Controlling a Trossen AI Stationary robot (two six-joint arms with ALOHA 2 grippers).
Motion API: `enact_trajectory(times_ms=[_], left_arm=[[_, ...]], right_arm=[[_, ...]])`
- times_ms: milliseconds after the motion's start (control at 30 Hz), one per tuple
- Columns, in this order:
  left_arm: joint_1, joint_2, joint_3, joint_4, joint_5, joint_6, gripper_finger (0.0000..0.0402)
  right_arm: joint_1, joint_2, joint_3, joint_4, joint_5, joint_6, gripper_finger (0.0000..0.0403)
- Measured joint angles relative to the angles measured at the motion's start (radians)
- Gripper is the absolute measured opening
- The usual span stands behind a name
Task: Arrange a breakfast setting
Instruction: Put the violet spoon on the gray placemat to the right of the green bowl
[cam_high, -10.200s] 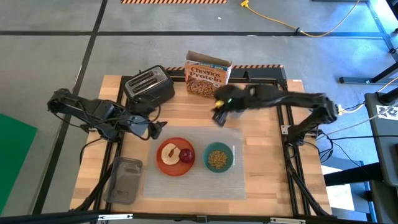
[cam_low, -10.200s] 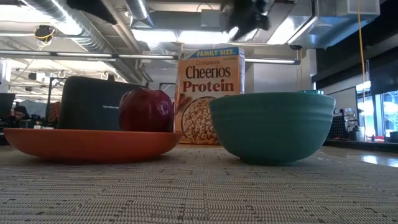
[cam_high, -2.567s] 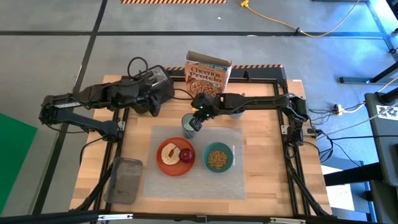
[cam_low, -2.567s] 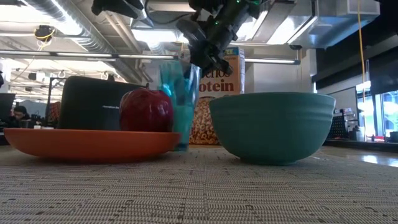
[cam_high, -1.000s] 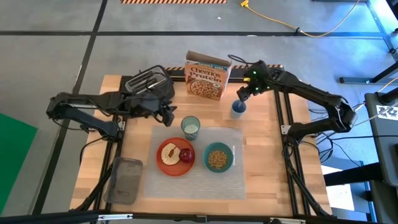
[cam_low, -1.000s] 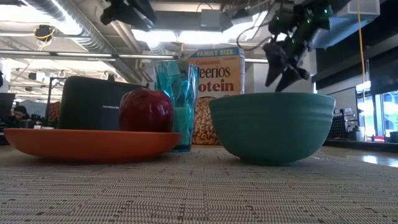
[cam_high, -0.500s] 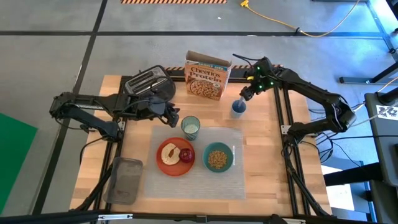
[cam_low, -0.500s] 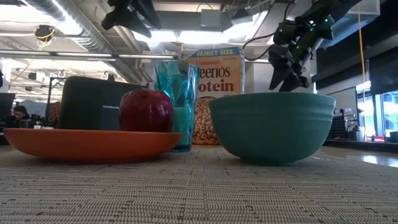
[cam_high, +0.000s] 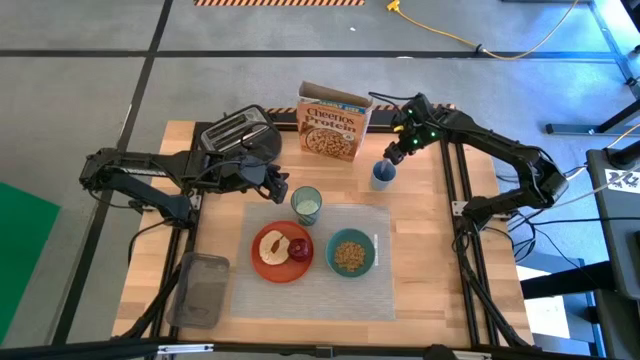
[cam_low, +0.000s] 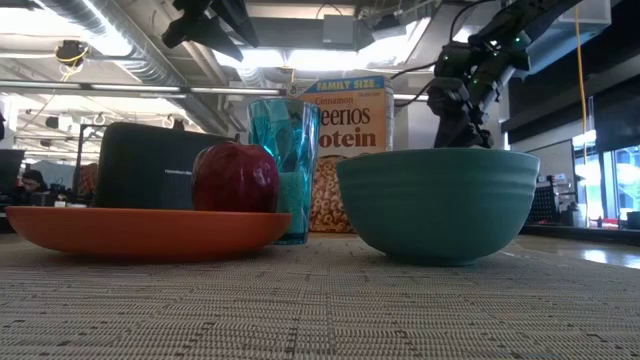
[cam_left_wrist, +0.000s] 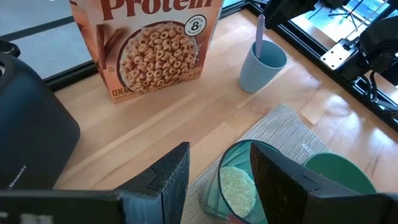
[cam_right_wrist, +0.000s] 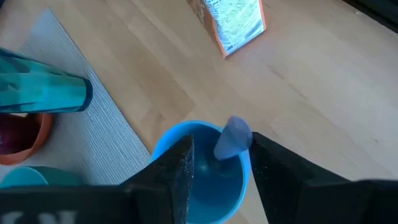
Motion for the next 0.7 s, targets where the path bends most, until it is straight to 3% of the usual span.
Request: enact_trajectory(times_ms=[200, 700], left_arm=[[0.000, 0.000, -0.001, 0.000, 0.000, 0.000, 0.0163], [-0.010, 0.000, -0.001, 0.000, 0.008, -0.003, 0.0163]], right_arm=[[0.000, 0.000, 0.000, 0.005, 0.081, -0.013, 0.0143], [0.000, 0.045, 0.000, -0.010, 0.077, -0.032, 0.0143]])
